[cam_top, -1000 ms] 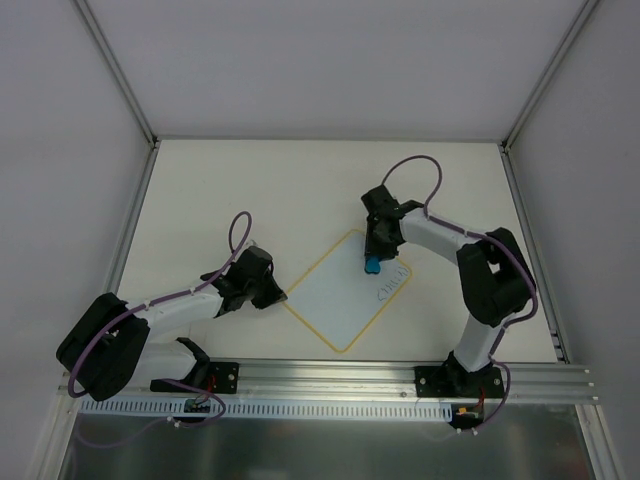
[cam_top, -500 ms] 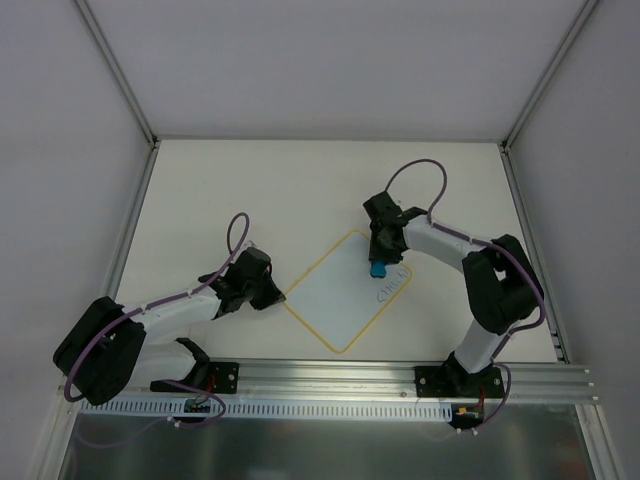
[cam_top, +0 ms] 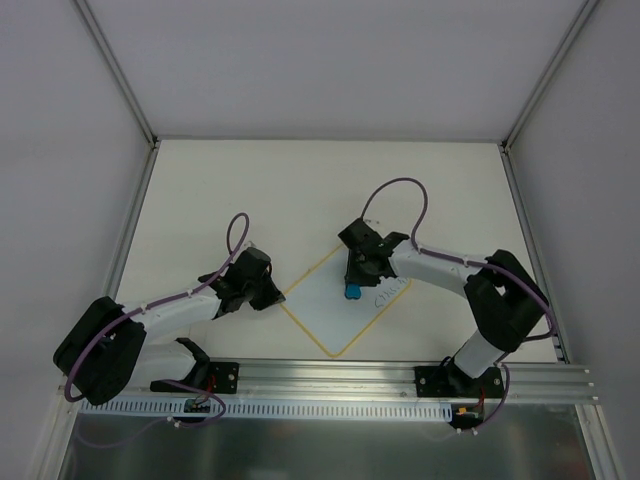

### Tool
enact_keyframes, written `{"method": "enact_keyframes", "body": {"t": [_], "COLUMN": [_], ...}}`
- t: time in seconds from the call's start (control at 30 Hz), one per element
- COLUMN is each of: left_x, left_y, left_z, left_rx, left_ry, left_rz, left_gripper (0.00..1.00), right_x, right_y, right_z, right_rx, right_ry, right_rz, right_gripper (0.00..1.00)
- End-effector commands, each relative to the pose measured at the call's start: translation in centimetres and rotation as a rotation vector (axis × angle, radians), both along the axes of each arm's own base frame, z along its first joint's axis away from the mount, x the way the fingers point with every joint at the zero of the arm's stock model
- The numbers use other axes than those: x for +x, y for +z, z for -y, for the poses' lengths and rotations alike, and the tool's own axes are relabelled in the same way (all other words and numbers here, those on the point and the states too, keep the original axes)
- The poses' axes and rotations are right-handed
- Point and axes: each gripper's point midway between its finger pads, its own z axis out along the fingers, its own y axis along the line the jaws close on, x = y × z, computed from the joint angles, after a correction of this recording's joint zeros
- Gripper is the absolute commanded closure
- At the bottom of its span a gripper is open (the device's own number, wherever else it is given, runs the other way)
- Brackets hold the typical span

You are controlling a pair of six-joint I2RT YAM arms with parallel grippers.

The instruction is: Erase the whiteboard

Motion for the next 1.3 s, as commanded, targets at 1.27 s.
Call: {"method": "enact_keyframes", "body": {"t": [1.27], "left_x": [-1.1], "left_y": [-1.2], "left_z": [-1.7], "left_rx": [0.084], "left_ry": [0.017], "left_rz": [-0.047], "left_gripper": [1.0], "right_x": [-8.5], "right_y": [-2.2], "right_z": [1.8], "right_rx": [-0.145], "right_ry": [0.09], "right_rz": [-0.179], "right_gripper": [0.99]}}
